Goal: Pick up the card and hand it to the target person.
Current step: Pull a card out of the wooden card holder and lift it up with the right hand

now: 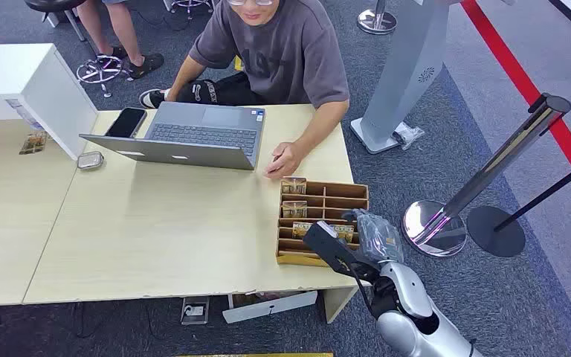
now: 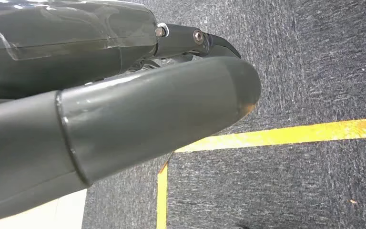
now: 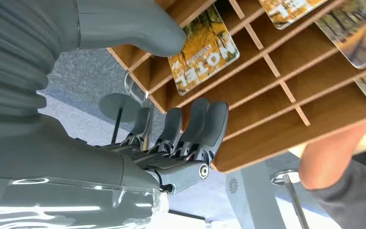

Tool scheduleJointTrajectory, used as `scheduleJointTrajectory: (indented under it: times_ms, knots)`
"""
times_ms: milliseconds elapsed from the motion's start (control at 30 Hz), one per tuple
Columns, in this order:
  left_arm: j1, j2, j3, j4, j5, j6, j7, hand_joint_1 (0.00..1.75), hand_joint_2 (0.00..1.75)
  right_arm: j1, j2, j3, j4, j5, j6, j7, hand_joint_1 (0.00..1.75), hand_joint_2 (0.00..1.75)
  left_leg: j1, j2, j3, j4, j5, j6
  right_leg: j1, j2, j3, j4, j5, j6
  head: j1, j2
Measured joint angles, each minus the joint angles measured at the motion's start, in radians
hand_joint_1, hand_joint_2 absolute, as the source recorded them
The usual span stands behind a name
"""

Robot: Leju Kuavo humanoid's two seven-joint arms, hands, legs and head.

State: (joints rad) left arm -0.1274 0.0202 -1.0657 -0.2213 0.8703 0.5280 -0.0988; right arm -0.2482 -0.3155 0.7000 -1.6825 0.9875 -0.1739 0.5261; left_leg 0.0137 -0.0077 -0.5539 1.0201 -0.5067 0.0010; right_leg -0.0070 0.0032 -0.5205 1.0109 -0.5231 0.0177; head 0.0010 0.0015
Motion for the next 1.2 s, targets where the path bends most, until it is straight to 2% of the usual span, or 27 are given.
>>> scheduleJointTrajectory:
  times_ms: [200, 667, 867, 1200]
  knots:
    - [0.0, 0.0, 0.0, 0.0, 0.0, 0.0, -0.005, 0.0, 0.0, 0.0, -0.004, 0.0, -0.025, 0.01, 0.0, 0.0, 0.78, 1.75, 0.0, 0.0, 0.0, 0.0, 0.0, 0.0, 0.0, 0.0, 0.0, 0.0, 0.0, 0.0, 0.0, 0.0]
    - [0.0, 0.0, 0.0, 0.0, 0.0, 0.0, 0.003, 0.0, 0.0, 0.0, -0.006, 0.0, -0.014, -0.003, 0.015, 0.0, 0.86, 1.75, 0.0, 0.0, 0.0, 0.0, 0.0, 0.0, 0.0, 0.0, 0.0, 0.0, 0.0, 0.0, 0.0, 0.0]
    - [0.0, 0.001, 0.0, 0.0, -0.001, 0.0, 0.001, 0.0, 0.0, 0.0, -0.006, 0.0, 0.003, -0.004, 0.015, -0.002, 0.79, 1.75, 0.0, 0.0, 0.0, 0.0, 0.0, 0.0, 0.0, 0.0, 0.0, 0.0, 0.0, 0.0, 0.0, 0.0]
    - [0.0, 0.001, 0.0, 0.0, -0.001, -0.001, 0.003, 0.0, 0.0, -0.001, -0.004, 0.0, 0.03, -0.021, 0.016, -0.002, 0.87, 1.75, 0.0, 0.0, 0.0, 0.0, 0.0, 0.0, 0.0, 0.0, 0.0, 0.0, 0.0, 0.0, 0.0, 0.0]
